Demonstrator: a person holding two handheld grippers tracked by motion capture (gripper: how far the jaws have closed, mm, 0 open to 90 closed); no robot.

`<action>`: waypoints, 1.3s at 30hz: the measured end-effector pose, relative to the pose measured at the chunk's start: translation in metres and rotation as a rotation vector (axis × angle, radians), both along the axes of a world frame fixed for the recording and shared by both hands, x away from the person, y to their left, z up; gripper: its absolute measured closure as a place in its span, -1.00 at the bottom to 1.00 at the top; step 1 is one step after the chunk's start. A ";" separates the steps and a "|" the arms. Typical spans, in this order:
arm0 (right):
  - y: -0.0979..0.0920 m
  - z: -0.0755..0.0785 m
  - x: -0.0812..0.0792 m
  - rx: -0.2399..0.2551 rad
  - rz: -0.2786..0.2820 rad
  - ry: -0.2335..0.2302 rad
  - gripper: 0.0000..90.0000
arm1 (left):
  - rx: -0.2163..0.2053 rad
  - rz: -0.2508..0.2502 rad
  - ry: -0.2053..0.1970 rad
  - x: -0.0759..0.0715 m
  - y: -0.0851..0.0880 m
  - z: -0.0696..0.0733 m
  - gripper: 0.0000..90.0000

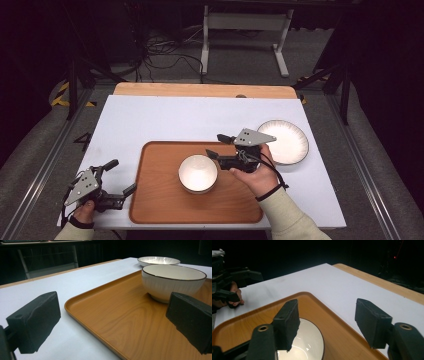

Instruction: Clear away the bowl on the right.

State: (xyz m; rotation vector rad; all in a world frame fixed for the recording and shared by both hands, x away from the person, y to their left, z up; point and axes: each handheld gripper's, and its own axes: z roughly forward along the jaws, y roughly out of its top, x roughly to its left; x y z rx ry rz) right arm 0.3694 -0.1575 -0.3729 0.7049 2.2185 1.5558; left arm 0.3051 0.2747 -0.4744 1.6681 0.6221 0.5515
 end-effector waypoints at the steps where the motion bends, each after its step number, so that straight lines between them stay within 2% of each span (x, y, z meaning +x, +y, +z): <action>1: -0.002 0.000 0.000 0.007 0.005 -0.011 -0.24 | 0.002 -0.001 0.000 0.000 0.000 0.000 -0.99; 10: -0.019 0.002 -0.004 0.052 0.028 -0.062 -0.34 | 0.001 0.000 0.001 0.000 0.000 0.000 -0.99; 13: -0.023 0.002 -0.005 0.050 0.035 -0.069 -0.36 | 0.002 -0.001 0.001 0.000 0.000 0.000 -0.99; 27: -0.061 0.001 -0.009 0.051 -0.028 -0.080 -0.44 | 0.000 0.002 0.002 0.000 -0.001 0.000 -0.99; 36: -0.083 -0.004 -0.010 0.049 -0.045 -0.085 -0.47 | 0.004 0.002 0.003 0.000 -0.001 0.000 -0.99; 39: -0.091 -0.005 -0.011 0.063 -0.057 -0.092 -0.47 | 0.005 0.002 0.004 0.000 -0.001 0.000 -0.99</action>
